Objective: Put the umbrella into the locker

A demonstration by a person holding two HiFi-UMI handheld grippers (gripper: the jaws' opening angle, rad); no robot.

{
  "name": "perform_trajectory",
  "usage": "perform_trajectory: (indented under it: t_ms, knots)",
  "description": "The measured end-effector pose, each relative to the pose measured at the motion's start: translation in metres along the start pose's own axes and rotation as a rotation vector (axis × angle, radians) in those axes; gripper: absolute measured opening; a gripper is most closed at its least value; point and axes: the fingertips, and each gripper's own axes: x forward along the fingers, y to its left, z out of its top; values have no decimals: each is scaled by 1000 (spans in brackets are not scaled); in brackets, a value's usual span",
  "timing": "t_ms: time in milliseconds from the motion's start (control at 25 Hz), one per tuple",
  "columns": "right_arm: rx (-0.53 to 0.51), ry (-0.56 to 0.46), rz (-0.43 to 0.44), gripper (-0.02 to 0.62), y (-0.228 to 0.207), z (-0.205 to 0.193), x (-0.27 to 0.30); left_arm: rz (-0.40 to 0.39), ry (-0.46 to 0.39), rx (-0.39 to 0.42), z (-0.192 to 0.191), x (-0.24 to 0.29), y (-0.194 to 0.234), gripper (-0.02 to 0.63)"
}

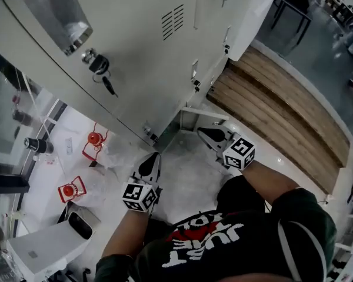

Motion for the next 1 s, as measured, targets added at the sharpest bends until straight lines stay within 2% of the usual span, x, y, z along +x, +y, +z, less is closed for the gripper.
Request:
perform_trajectory:
  t_ms: [120, 200, 320, 560, 680, 1000]
  knots:
    - [49, -6, -12, 34, 12, 57, -28, 0, 34, 31, 52, -19, -32, 9]
    - [48, 6, -4, 34, 30, 94, -44, 2, 45, 21, 90, -35, -55, 9]
    - [40, 20, 20, 34, 63, 149, -59, 4, 41, -5, 147, -60, -83, 9]
    - [-7, 25, 67, 34, 127, 238, -84, 8, -2, 15, 236, -112, -112, 9]
    - [-46, 29, 68, 34, 144, 256, -93, 4, -27, 32, 258, -133, -119, 9]
    - [-53, 35, 70, 34, 164, 263, -93, -6, -61, 60, 277, -154, -118, 9]
